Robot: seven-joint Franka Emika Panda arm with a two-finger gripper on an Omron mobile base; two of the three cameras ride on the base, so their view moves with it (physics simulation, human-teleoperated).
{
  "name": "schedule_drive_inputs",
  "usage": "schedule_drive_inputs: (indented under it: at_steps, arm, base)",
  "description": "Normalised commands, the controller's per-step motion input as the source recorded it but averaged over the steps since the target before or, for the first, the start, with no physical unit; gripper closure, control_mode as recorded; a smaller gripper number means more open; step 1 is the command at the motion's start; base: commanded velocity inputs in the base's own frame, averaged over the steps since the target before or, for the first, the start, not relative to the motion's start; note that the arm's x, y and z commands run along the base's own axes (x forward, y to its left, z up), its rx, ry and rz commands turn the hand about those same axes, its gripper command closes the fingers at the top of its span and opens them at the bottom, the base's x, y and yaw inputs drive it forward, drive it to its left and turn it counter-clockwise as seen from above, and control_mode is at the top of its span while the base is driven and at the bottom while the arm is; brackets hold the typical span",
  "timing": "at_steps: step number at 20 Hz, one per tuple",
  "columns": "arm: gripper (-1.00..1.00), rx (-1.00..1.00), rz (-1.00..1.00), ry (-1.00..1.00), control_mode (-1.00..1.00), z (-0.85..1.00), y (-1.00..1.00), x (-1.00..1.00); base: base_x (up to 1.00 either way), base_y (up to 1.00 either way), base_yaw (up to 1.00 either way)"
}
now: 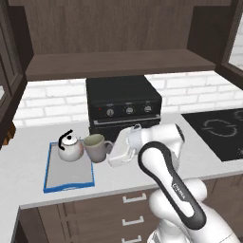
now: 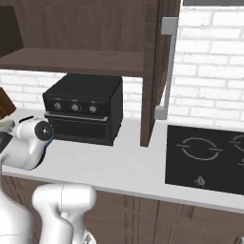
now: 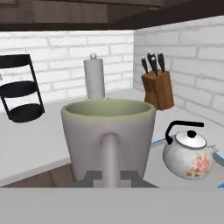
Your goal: Pick the kettle from the counter and place it on the tray. Then pick the mug from the cabinet and place it on the tray. Then close the cabinet doors.
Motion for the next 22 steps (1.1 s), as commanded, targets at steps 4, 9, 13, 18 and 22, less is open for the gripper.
schedule_drive_inputs:
  at_steps: [4, 9, 13, 18, 22]
  arm:
    - [1.00, -0.21, 0.06, 0.00, -1.00, -0.59, 0.26, 0.27]
    - [1.00, -0.08, 0.06, -0.03, -1.00, -0.44, 0.20, 0.21]
    - [1.00, 0.00, 0.04, 0.00, -1.00, -0.37, 0.13, 0.24]
    - [1.00, 0.00, 0.02, 0.00, -1.00, -0.30, 0.20, 0.29]
    - [1.00, 0.00, 0.00, 0.00, -1.00, -0.18, 0.27, 0.38]
  base:
    - [0.00, 0.00, 0.00]
    - [0.00, 0.00, 0.00]
    - [0.00, 0.00, 0.00]
    - [0.00, 0.00, 0.00]
    - [0.00, 0.00, 0.00]
